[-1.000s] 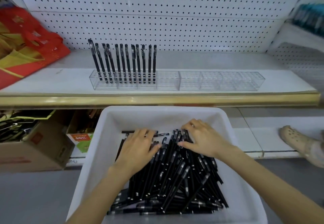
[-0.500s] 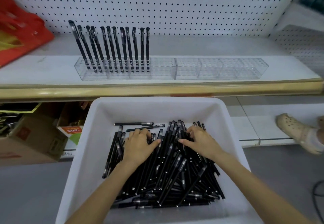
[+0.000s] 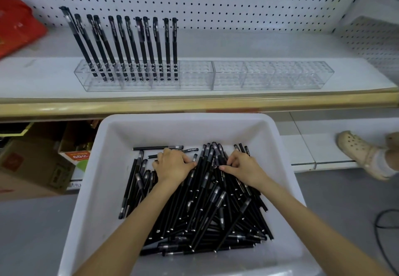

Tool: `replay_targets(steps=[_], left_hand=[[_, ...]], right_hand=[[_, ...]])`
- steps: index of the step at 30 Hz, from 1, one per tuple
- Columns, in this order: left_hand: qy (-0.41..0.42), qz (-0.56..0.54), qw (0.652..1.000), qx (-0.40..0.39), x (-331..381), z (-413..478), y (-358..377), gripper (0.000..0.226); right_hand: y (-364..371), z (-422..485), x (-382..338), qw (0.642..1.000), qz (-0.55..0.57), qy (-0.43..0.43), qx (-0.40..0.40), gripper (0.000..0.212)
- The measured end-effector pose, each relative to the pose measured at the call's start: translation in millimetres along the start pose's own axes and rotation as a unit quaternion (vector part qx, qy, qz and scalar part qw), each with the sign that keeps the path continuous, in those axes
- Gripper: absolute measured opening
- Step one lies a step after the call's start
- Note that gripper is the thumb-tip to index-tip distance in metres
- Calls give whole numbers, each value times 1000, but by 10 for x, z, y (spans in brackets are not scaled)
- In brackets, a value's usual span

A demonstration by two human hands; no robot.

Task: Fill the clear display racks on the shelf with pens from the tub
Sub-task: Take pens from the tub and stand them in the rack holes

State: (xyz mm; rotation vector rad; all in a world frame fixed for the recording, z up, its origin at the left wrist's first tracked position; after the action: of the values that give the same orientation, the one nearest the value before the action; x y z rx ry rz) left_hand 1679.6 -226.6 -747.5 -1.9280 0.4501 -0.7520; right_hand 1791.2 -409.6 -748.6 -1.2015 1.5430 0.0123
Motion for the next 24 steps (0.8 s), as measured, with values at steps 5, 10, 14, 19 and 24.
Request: replay_targets(steps=[5,10,14,19,24], left_hand=[[-10,-37,999,-30,-37,38,36,22],[30,-180,981,-65,1,13,40,13],[59,-262,960,-83,49,-70,-133,10],[81,-372,921,-83,129,-144,-408,11],[104,-433,893,-61,204,-217,-744,9]], right_hand=[[-8,25,17,1000,17,5,4,19],[-26,16,-15,1000,12,1,6,18],[-32,-25,-110,999,42,-5,-16,18],[-71,-169,-415,973,218,-28,-69,13],[-135,-235,-739,948,291,-75,-107,8]])
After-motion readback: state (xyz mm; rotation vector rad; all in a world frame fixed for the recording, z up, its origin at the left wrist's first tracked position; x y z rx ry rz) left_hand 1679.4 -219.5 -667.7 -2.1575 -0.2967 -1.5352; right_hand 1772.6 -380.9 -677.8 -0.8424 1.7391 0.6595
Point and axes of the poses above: each hand's wrist, its own z-axis towards the middle knuckle, its own y-axis out of the palm, x = y × z, the point moved 10 cm from there along z, towards the middle knuckle, and after that the axes turned 11 degrees about z, right-handed, at the moved point
